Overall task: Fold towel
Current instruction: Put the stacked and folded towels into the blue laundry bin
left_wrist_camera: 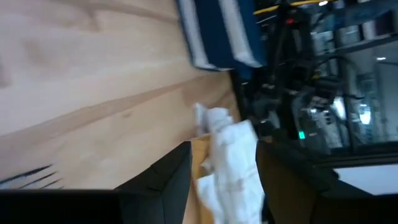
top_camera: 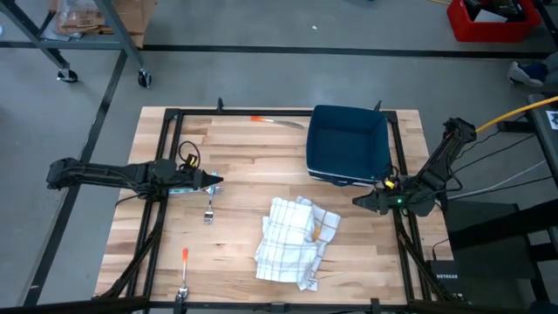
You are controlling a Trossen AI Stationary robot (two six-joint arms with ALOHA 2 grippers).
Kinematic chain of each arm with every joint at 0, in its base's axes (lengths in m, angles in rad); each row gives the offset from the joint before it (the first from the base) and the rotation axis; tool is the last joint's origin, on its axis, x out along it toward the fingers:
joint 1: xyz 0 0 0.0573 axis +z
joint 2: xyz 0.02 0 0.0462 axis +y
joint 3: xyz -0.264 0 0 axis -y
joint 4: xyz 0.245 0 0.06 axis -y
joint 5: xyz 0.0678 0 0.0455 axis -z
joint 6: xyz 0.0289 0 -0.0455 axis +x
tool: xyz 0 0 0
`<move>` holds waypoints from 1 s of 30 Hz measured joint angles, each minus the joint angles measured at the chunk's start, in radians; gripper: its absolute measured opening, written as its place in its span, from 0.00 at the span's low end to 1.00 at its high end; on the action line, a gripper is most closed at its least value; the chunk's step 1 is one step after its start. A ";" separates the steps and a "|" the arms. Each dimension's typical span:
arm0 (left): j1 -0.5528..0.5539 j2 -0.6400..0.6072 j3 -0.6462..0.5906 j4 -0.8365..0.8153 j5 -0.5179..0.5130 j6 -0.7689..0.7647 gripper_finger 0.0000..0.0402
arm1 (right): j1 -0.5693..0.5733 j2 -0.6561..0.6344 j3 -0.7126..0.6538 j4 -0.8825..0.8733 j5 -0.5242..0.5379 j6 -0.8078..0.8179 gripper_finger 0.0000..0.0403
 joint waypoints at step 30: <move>-0.156 0.726 0.150 0.401 -0.034 0.001 0.42 | 0.000 0.737 0.051 0.468 -0.105 0.557 0.41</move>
